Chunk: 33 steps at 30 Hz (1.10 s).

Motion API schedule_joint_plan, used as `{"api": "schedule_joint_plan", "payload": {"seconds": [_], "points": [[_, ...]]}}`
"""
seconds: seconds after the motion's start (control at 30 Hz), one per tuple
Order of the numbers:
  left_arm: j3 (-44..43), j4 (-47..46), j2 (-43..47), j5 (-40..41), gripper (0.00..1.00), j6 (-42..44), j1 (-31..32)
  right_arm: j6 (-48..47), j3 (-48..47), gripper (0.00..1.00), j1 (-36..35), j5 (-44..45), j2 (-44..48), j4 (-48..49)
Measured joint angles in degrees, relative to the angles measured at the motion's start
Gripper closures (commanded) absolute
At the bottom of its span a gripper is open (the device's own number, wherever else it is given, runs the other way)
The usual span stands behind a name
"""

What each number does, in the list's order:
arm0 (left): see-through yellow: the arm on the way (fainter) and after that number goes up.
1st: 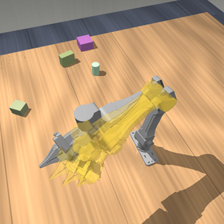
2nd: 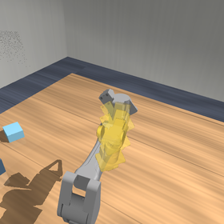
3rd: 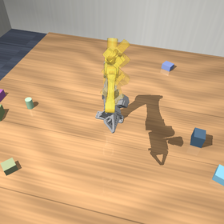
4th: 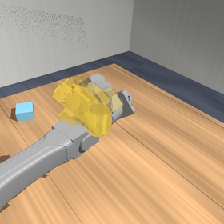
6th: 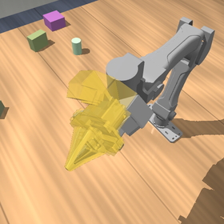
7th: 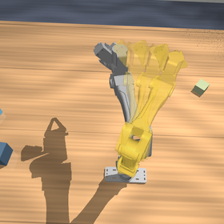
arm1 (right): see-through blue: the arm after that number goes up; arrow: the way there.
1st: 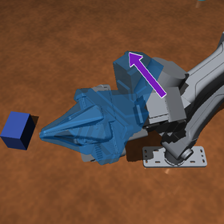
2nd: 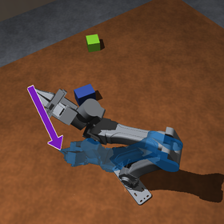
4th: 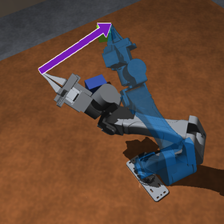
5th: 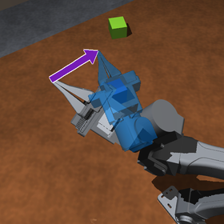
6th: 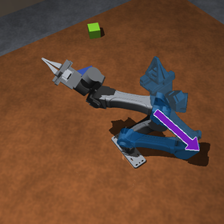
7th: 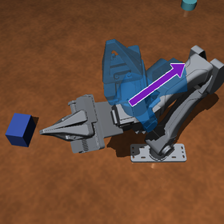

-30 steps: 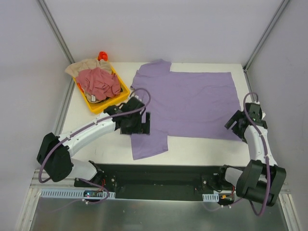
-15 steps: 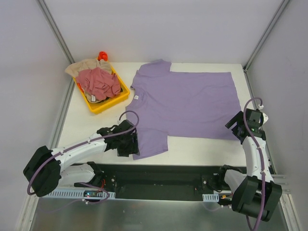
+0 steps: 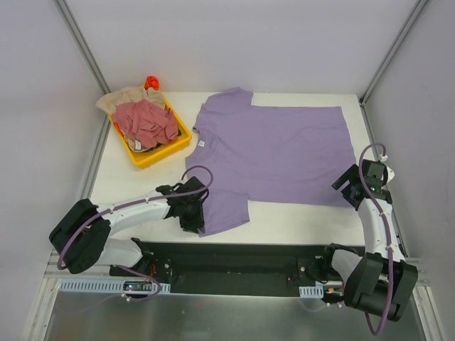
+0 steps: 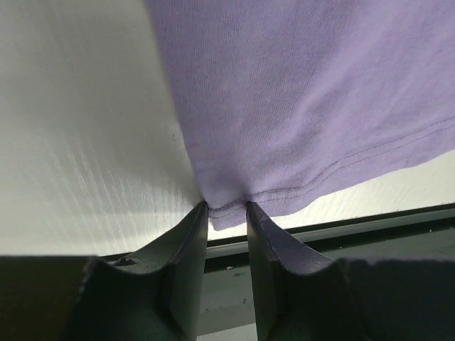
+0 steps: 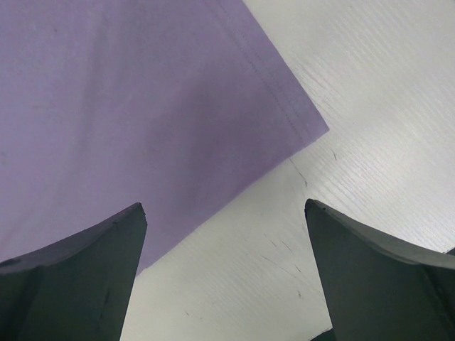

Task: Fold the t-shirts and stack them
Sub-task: Grap the side of the flattened tshirt closest away from the robot with both arms

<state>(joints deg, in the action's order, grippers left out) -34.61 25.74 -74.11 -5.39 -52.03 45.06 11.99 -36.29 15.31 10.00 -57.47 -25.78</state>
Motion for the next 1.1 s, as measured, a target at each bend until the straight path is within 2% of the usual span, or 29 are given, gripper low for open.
{"api": "schedule_joint_plan", "payload": {"seconds": [0.27, 0.43, 0.47, 0.5, 0.53, 0.83, 1.1], "points": [[-4.6, 4.2, -5.2, 3.0, 0.76, -1.6, 2.1, 0.0, 0.0, 0.04, 0.0, 0.0, -0.7, 0.1], [-8.5, 8.0, -9.4, 6.0, 0.82, -1.9, 4.9, 0.0, 0.0, 0.04, 0.0, 0.2, -0.7, 0.1], [-9.1, 8.3, -10.1, 6.2, 0.86, -1.9, 5.2, 0.0, 0.0, 0.04, 0.0, 0.3, -0.7, 0.1], [-9.6, 8.6, -10.7, 6.3, 0.95, -1.9, 5.5, 0.0, 0.0, 0.04, 0.0, 0.4, -0.7, 0.1], [-10.0, 9.0, -11.2, 6.5, 1.00, -2.2, 5.6, 0.0, 0.0, 0.04, 0.0, 0.5, -0.7, 0.1], [-10.2, 8.8, -11.0, 7.3, 1.00, -2.4, 6.4, 1.2, 0.0, 0.04, 1.4, 1.3, -0.7, -0.8], [-6.1, 5.6, -4.8, 7.2, 1.00, 2.0, 6.7, 3.5, 0.0, 0.04, 11.8, -0.3, -1.5, -1.6]]}}
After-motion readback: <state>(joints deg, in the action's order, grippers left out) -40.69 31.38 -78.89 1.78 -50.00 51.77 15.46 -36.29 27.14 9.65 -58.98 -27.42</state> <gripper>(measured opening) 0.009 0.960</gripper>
